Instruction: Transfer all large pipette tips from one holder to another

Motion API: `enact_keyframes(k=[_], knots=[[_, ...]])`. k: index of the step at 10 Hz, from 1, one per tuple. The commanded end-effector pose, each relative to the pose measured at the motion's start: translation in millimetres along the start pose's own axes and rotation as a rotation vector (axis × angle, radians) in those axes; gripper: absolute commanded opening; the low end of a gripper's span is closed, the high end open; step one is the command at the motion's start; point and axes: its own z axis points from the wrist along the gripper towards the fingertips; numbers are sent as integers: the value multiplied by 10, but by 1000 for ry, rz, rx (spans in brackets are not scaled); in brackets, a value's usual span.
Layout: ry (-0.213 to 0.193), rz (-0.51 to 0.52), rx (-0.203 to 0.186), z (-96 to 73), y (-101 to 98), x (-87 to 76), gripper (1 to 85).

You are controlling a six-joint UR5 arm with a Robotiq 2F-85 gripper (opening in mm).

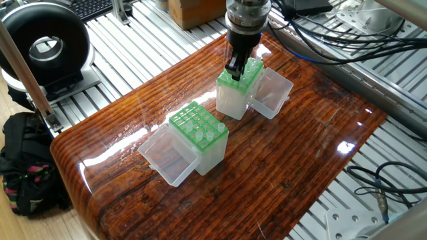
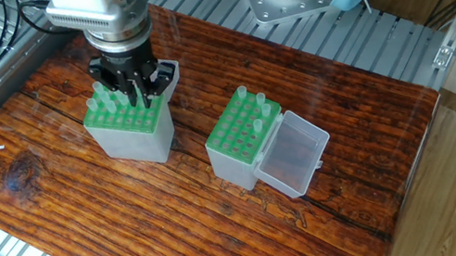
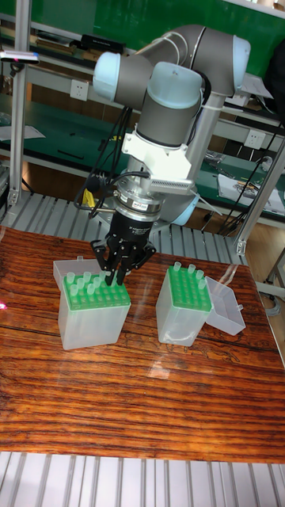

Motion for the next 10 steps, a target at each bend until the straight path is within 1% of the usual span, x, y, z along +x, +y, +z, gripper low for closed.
enact_keyframes(k=[1, 4, 10], knots=[[1, 6, -11, -10, 21, 4, 263], [1, 7, -3, 35, -5, -11, 263], [1, 12, -4, 24, 4, -21, 243]])
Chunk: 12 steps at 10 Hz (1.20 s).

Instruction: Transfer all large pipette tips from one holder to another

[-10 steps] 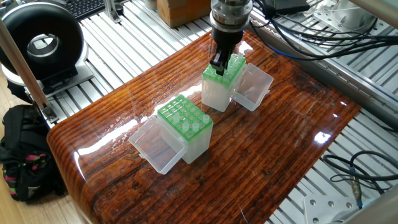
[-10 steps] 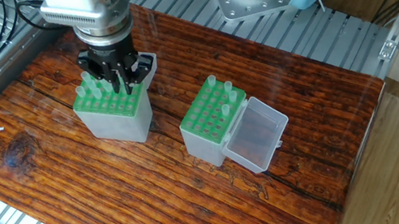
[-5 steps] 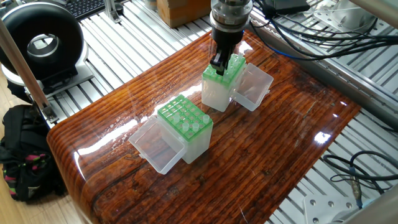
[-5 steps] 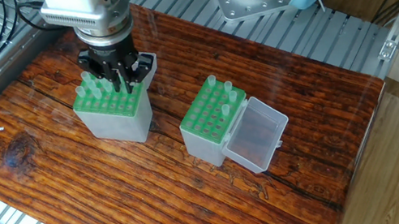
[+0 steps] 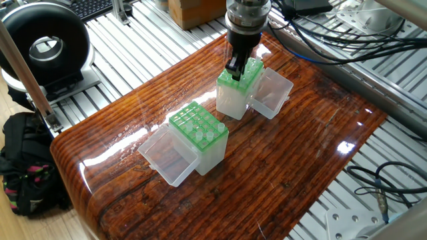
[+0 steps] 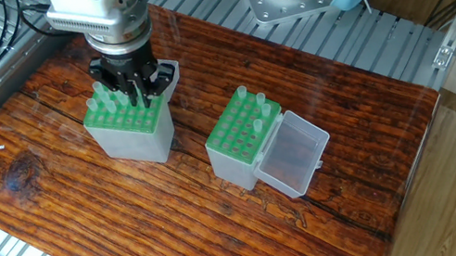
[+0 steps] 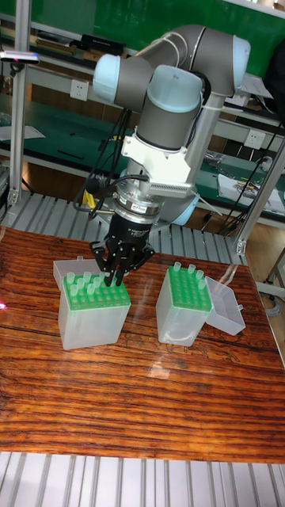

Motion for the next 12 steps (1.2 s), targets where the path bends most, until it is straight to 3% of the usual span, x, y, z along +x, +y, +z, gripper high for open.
enact_keyframes(k=[1, 8, 12], knots=[[-7, 8, -10, -22, 24, -30, 237], [5, 20, -1, -81, 21, -26, 130], [29, 32, -2, -287, 38, -21, 110]])
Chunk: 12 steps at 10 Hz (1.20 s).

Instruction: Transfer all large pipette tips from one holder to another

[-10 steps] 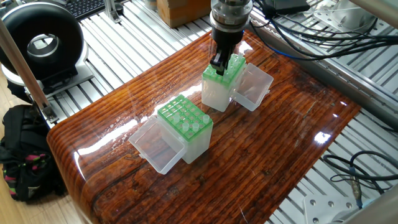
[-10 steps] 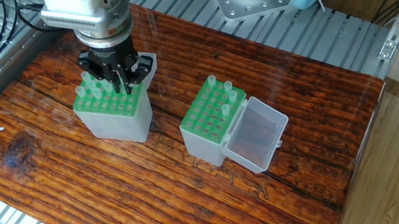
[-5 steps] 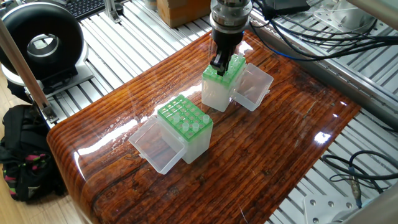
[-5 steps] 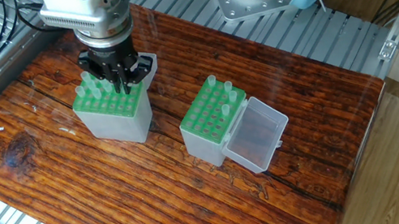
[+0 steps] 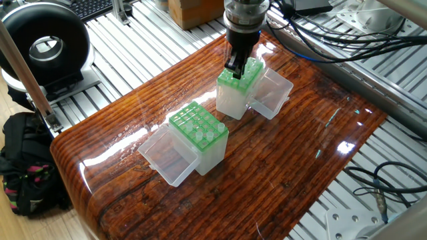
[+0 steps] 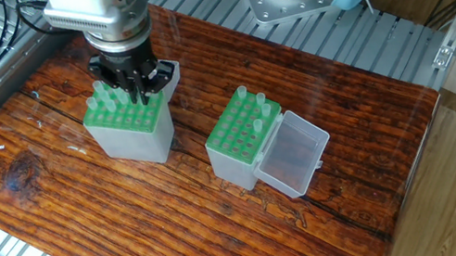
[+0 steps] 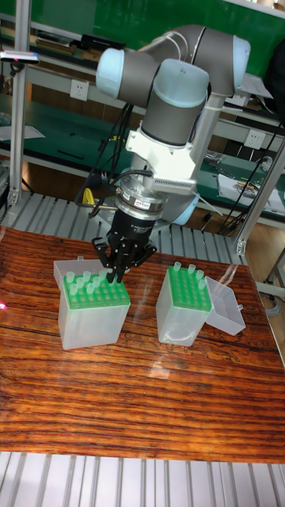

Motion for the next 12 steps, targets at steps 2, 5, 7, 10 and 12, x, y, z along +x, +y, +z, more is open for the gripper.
enact_keyframes(k=[2, 5, 7, 10, 12], knots=[[13, 25, -21, -335, 45, -61, 107], [-20, 33, -76, -668, 79, -180, 107], [-41, 30, -67, -839, 13, -208, 117], [-51, 42, -85, -1021, 73, -199, 117], [-56, 44, -95, -1123, 105, -158, 117]])
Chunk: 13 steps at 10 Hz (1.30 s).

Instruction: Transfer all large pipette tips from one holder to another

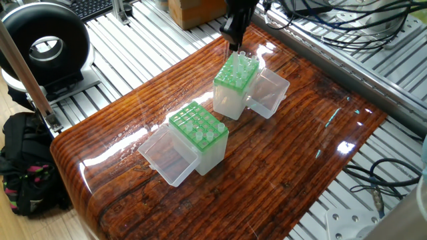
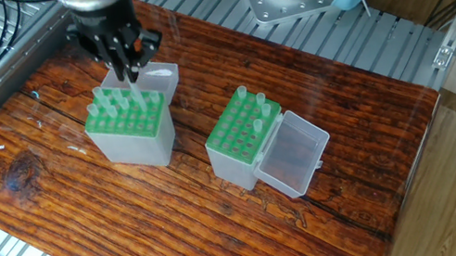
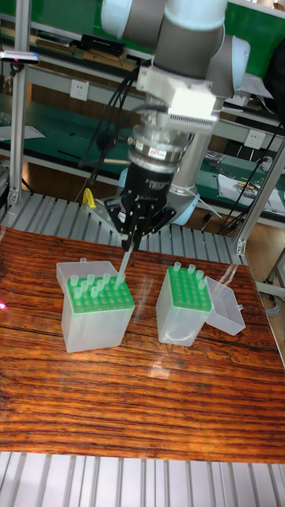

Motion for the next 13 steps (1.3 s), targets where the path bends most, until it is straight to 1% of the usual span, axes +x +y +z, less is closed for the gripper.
enact_keyframes(k=[1, 3, 5, 7, 8, 9, 10, 11, 12, 13], knots=[[-16, 5, -23, -192, 70, 29, 117], [-13, 4, -18, -220, 65, 65, 117], [0, -10, 34, -221, -71, 98, 110], [-29, -31, 51, -224, -113, 20, 107], [-42, -34, 48, -224, -103, -12, 107], [-56, -33, 35, -225, -69, -49, 110], [-63, -41, 46, -227, -97, -69, 110], [-63, -43, 54, -228, -118, -70, 110], [-63, -43, 54, -228, -118, -70, 110], [-55, -38, 46, -226, -98, -48, 110]])
